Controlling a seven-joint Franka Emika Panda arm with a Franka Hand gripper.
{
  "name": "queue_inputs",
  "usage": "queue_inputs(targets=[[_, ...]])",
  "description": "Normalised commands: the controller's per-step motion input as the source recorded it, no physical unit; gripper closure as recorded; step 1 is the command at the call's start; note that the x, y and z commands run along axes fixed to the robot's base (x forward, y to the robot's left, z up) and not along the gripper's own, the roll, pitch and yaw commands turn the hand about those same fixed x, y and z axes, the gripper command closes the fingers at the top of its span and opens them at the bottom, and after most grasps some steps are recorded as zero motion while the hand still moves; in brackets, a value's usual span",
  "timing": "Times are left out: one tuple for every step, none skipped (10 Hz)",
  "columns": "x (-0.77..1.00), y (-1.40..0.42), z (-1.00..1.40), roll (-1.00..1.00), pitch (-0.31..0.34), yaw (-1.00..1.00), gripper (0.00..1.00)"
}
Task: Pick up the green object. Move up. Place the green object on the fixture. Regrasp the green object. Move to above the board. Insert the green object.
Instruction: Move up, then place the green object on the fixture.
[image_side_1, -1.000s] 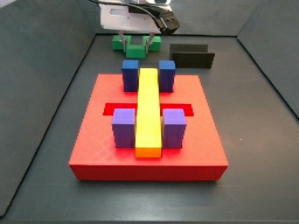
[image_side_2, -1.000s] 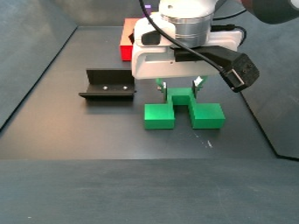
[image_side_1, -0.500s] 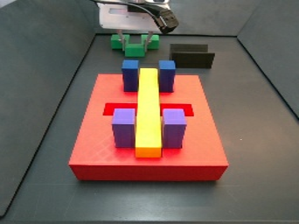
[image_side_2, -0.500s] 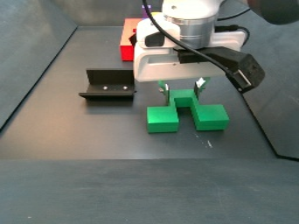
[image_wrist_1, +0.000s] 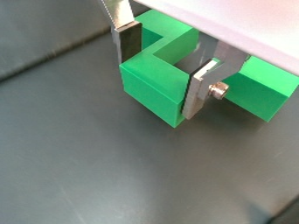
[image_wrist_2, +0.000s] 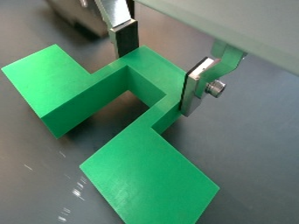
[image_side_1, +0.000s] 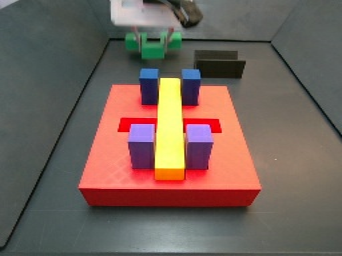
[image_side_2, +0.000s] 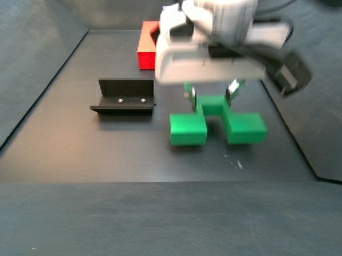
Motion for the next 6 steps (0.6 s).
queue_inputs(targets=[[0.0, -0.01, 0.46, -0.02, 0.062, 0.0, 1.0], [0.02, -0.01, 0.27, -0.03, 0.052, 0.0, 1.0], [0.02, 0.0, 0.0, -0.01, 0.0, -0.05, 1.0], [0.15, 0.0, 0.02, -0.49, 0.0, -0.09, 1.0], [0.11, 0.05, 0.28, -0.81, -0.017, -0.08, 1.0], [0.09, 0.1, 0.31, -0.96, -0.071, -0.1, 1.0]])
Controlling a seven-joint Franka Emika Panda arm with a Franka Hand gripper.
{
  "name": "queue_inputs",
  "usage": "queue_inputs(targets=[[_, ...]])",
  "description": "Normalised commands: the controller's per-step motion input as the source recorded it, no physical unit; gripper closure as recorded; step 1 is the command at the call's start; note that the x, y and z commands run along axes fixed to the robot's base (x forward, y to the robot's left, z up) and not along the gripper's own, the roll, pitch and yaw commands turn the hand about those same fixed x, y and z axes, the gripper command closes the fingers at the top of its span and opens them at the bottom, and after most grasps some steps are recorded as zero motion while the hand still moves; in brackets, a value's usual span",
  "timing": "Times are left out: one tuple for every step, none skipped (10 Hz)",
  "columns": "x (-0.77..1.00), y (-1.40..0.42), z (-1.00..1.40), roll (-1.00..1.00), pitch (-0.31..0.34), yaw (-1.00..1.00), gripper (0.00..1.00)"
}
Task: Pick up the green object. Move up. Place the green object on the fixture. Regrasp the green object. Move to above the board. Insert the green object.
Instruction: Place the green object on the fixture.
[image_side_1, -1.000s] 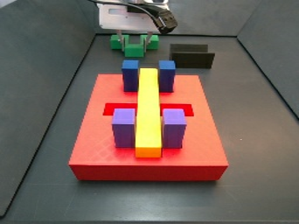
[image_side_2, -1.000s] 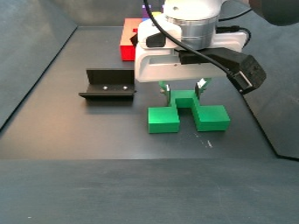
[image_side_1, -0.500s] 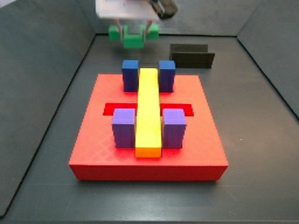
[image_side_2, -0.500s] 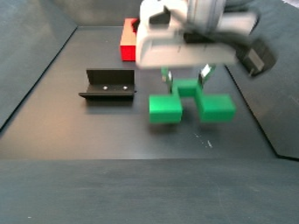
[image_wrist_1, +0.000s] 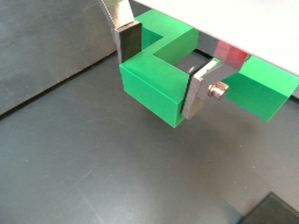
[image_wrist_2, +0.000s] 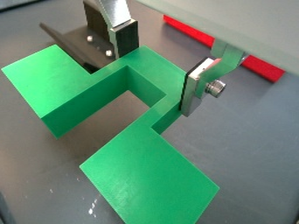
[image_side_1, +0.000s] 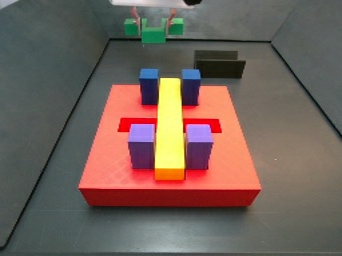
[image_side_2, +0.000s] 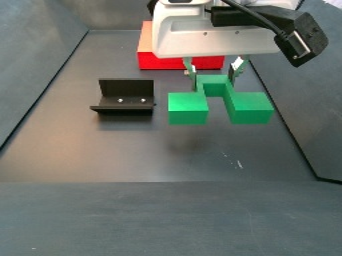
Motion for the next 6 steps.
queue_inputs(targets=[[0.02, 0.06, 0.37, -0.94, -0.149, -0.12, 1.0], [0.04, 0.05, 0.49, -0.85, -0.097, -0.13, 1.0], [0.05, 0.01, 0.52, -0.78, -0.083, -0.14, 1.0], [0.05, 0.0, 0.49, -0.8, -0.097, -0.15, 1.0], [0.03, 0.0, 0.44, -0.81, -0.131, -0.16, 1.0], [0.02, 0.0, 0.34, -0.75, -0.16, -0.2, 1.0]])
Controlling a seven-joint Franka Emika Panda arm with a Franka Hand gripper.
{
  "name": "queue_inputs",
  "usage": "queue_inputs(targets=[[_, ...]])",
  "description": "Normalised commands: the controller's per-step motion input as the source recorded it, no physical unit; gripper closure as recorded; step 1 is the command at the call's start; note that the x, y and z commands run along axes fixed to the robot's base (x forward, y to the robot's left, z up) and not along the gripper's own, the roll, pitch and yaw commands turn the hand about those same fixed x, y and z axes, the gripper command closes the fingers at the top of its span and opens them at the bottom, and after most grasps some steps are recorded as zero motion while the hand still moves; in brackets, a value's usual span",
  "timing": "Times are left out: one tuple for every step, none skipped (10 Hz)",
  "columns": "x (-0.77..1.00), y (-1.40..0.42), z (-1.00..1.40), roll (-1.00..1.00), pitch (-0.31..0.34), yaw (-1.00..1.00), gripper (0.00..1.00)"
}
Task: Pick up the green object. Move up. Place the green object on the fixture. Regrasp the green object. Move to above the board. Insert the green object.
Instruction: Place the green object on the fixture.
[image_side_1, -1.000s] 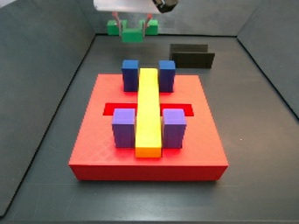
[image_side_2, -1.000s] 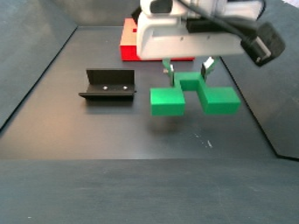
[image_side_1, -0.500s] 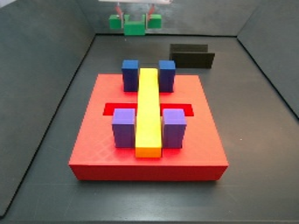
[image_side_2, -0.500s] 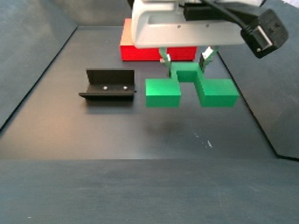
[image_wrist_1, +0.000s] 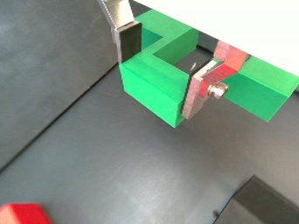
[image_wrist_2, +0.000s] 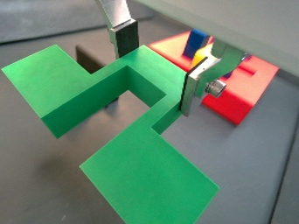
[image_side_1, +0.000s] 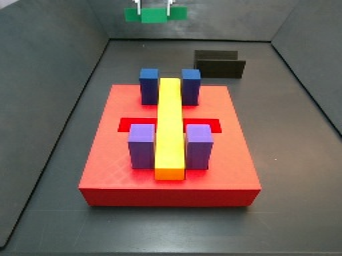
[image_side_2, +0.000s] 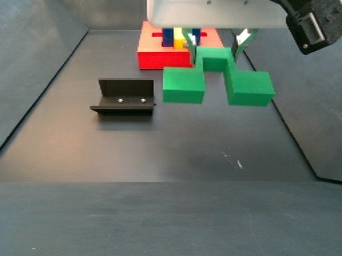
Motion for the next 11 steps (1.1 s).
queue_inputs(targets=[[0.01, 0.0, 0.3, -0.8, -0.194, -0.21, 1.0], [0.0, 0.0, 0.29, -0.87, -0.22, -0.2, 1.0], [0.0, 0.0, 0.24, -0.86, -0.26, -0.21, 1.0], [0.0, -0.01, 0.16, -0.82, -0.291, -0.2, 1.0], [0.0, 0.0, 0.11, -0.8, -0.294, -0.2, 1.0], [0.05, 0.0, 0.08, -0.79, -0.231, -0.18, 1.0], [0.33, 0.0, -0.01, -0.56, -0.031, -0.1, 1.0], [0.44, 0.0, -0.05, -0.48, 0.0, -0.05, 1.0], [0.52, 0.0, 0.0, -0.53, 0.0, 0.0, 1.0], [0.5, 0.0, 0.0, -0.79, 0.023, 0.0, 1.0], [0.47, 0.0, 0.0, -0.98, 0.034, 0.0, 1.0]])
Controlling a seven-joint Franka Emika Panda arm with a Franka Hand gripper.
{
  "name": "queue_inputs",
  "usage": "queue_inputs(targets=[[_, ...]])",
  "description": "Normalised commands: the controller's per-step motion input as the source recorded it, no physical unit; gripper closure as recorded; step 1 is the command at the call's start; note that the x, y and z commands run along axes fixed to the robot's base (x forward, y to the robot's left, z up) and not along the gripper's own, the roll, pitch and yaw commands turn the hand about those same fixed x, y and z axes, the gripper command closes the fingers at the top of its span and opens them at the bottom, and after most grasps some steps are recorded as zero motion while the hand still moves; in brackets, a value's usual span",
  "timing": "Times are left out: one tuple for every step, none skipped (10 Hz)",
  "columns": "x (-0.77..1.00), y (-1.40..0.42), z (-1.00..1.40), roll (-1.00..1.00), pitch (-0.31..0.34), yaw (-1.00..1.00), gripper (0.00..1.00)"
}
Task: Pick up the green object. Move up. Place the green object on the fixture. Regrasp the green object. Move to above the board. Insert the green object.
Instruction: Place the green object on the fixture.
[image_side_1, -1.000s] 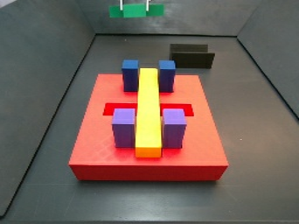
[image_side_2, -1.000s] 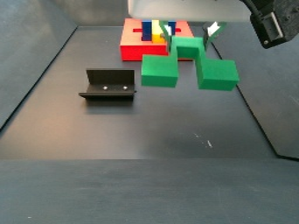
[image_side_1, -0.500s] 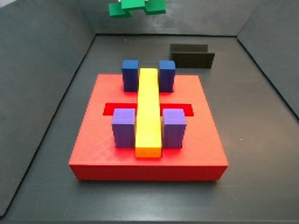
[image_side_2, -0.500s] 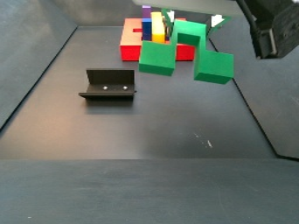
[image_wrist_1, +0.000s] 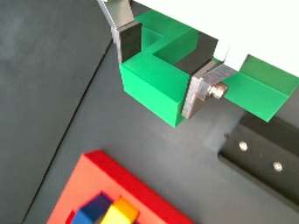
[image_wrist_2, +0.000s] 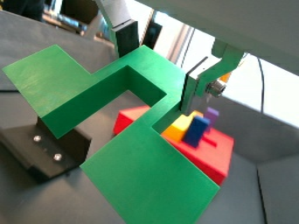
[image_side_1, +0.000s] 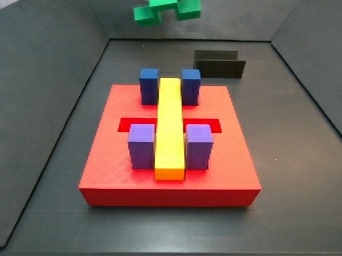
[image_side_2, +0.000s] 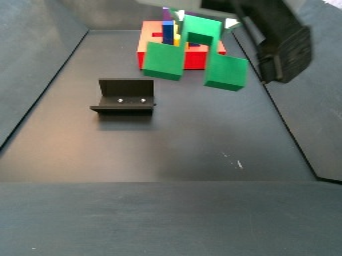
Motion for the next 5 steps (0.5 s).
queue_inputs(targets=[[0.43, 0.0, 0.0, -1.0, 0.049, -0.05, 1.0], [0.47, 0.0, 0.0, -0.96, 0.069, -0.08, 1.0], [0.46, -0.04, 0.0, -0.57, 0.086, -0.09, 1.0], [0.43, -0.06, 0.0, -0.41, 0.074, -0.11, 1.0], [0.4, -0.03, 0.0, -0.26, 0.08, -0.01, 1.0]])
